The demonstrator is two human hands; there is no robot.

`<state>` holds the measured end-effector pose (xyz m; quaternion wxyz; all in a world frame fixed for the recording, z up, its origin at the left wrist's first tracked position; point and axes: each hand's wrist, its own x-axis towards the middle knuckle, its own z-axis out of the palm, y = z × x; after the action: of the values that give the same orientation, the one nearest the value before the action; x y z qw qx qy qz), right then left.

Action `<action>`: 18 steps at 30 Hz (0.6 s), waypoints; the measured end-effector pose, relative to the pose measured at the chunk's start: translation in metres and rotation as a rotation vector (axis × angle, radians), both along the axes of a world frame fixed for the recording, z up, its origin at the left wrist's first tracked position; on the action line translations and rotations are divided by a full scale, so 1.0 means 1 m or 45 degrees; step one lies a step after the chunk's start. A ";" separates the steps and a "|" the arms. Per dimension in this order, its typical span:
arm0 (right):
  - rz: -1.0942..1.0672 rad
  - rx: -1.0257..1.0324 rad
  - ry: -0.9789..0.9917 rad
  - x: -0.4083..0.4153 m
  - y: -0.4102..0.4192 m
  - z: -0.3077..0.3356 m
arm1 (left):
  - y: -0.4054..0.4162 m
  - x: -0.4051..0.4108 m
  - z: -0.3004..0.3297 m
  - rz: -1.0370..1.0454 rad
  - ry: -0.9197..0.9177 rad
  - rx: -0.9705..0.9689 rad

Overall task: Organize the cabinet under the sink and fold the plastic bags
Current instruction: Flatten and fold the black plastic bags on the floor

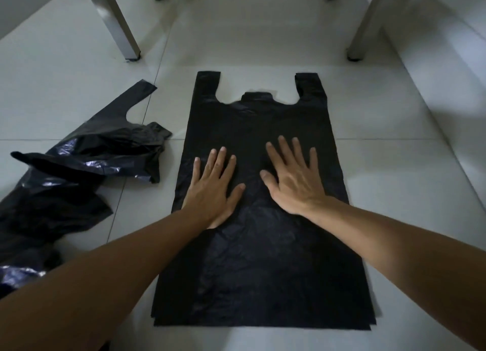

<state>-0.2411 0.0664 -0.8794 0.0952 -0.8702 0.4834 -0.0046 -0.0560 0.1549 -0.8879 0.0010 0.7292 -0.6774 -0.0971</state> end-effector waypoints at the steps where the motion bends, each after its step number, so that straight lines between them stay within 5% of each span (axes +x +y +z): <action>1: 0.010 0.012 0.052 -0.001 0.012 -0.005 | 0.006 0.000 -0.002 -0.024 -0.017 0.012; 14: -0.166 0.077 0.255 -0.056 0.035 -0.017 | 0.043 0.012 -0.015 0.006 -0.090 0.060; 18: 0.000 0.046 0.221 -0.062 0.075 -0.014 | 0.056 0.002 -0.004 -0.020 -0.071 0.023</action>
<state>-0.3030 0.1416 -0.8931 0.0687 -0.8654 0.4899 0.0797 -0.0536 0.2108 -0.8915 -0.0253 0.7263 -0.6819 -0.0829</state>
